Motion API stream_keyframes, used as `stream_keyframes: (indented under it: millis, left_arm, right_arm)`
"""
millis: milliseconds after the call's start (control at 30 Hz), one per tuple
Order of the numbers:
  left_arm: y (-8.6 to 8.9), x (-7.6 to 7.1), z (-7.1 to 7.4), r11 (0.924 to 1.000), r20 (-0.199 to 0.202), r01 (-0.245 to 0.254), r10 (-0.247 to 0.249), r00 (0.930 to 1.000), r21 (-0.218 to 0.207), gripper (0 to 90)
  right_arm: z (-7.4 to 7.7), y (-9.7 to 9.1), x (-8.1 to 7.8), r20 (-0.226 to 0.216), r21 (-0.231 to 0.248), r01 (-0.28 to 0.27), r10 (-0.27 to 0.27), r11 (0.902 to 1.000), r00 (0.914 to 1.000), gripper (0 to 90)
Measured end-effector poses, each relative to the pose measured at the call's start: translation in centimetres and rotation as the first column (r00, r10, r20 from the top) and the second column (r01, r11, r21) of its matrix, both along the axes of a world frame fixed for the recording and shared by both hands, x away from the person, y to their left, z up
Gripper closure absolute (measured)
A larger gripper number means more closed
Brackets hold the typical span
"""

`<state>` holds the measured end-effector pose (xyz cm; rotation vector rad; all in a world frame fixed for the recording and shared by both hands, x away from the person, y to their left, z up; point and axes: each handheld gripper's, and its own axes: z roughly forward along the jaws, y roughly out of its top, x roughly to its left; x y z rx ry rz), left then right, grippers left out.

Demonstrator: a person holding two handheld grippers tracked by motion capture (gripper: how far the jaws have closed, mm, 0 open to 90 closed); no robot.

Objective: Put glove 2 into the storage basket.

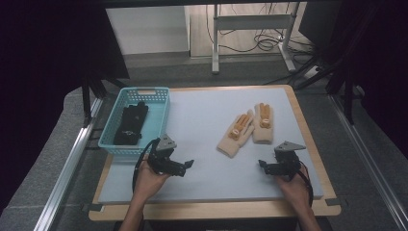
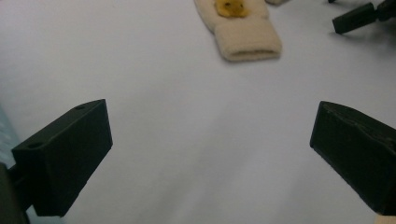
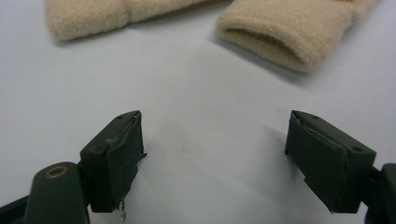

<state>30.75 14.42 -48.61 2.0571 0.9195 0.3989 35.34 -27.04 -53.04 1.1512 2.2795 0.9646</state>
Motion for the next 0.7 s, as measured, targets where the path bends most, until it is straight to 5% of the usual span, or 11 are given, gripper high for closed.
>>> stream_keyframes:
  millis: [300,433,533,633,700]
  left_arm:
    - [-0.8,-0.6,-4.0,0.9965,-0.043,-0.033,0.036,0.9984,0.077,0.0]
    - [-0.8,-0.6,-5.3,0.9850,-0.053,-0.066,0.075,0.9958,0.159,0.0]
    - [-0.3,-0.6,-5.9,0.9843,-0.074,-0.069,0.082,0.9938,0.162,0.0]
    - [0.1,-0.5,-6.3,0.9906,-0.097,-0.072,0.084,0.9918,0.117,0.0]
    - [0.2,-0.3,-6.3,0.9913,-0.115,-0.076,0.089,0.9893,0.107,0.0]
  right_arm:
    - [0.0,0.0,0.0,-0.001,0.000,0.002,-0.002,1.0000,1.0000,18.0]
    - [0.0,0.0,0.1,-0.005,-0.010,0.025,-0.025,0.9996,0.9997,12.7]
    - [0.0,0.1,0.1,-0.007,-0.013,0.028,-0.028,0.9995,0.9996,12.2]
    - [0.0,0.0,0.1,-0.010,-0.009,0.028,-0.028,0.9996,0.9996,13.6]
    - [0.1,-0.1,0.0,-0.004,0.004,0.031,-0.031,0.9995,0.9995,21.1]
